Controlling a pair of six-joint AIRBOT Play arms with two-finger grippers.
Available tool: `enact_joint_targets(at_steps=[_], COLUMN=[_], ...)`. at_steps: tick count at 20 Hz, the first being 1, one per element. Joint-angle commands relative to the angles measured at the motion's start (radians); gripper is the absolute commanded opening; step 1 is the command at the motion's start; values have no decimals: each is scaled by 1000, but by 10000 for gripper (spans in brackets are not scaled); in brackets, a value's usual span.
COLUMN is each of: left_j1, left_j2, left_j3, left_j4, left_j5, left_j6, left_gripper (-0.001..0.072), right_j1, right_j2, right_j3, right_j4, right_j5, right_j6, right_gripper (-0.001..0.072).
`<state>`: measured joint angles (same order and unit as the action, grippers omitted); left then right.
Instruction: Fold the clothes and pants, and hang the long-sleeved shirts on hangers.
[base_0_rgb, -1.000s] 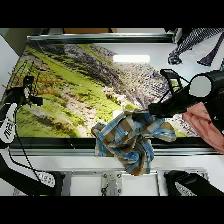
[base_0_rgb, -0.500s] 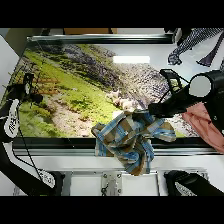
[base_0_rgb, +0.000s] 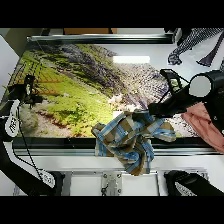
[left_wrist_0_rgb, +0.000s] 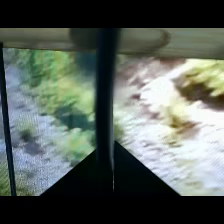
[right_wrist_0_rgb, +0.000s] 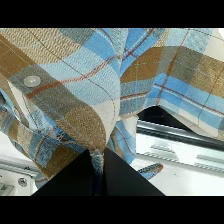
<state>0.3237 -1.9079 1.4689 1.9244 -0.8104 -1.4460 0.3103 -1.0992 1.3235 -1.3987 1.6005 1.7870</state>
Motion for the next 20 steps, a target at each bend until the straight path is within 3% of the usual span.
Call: enact_joint_targets(at_steps=[1, 9, 20], left_j1=[0, -66, -147], left_j2=[27, 251, 392], left_j3=[1, 0, 0], left_j4=[-6, -7, -15], left_j5=[-1, -135, -177], left_j6=[-3, 0, 2], left_gripper=[13, 14, 13], right_j1=[1, 1, 1], right_j2=[0, 0, 0], right_j3=[0, 0, 0], right_j4=[0, 0, 0], right_j5=[0, 0, 0], right_j6=[0, 0, 0], right_gripper=[19, 18, 19])
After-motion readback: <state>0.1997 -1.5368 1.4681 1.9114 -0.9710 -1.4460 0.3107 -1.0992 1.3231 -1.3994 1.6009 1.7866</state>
